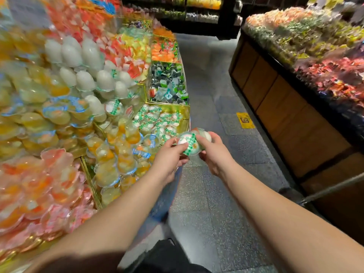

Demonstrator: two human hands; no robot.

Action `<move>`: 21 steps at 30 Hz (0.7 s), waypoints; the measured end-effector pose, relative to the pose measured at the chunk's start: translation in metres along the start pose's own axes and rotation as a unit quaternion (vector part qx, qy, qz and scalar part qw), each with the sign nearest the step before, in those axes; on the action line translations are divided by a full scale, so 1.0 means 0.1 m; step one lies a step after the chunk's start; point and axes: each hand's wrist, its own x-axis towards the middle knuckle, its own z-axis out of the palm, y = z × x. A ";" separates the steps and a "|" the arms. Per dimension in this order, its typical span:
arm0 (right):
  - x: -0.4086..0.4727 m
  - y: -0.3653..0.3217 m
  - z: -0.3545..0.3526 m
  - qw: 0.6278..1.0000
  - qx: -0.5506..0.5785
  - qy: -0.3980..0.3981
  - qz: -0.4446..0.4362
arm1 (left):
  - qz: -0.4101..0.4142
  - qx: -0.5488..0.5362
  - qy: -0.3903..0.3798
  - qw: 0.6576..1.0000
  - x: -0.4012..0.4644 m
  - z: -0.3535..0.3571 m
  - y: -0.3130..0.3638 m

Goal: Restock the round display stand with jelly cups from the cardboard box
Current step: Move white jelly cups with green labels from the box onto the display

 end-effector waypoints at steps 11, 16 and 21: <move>1.43 -0.40 -0.05 0.996 -0.008 -0.060 0.065 | -0.044 -0.088 0.076 0.992 1.17 0.32 0.34; 2.16 -0.43 -0.02 0.987 -0.017 -0.107 0.119 | -0.045 -0.134 0.136 0.981 1.76 0.39 0.34; 3.05 -0.48 0.04 0.966 -0.074 -0.170 0.182 | -0.059 -0.182 0.211 0.959 2.47 0.46 0.26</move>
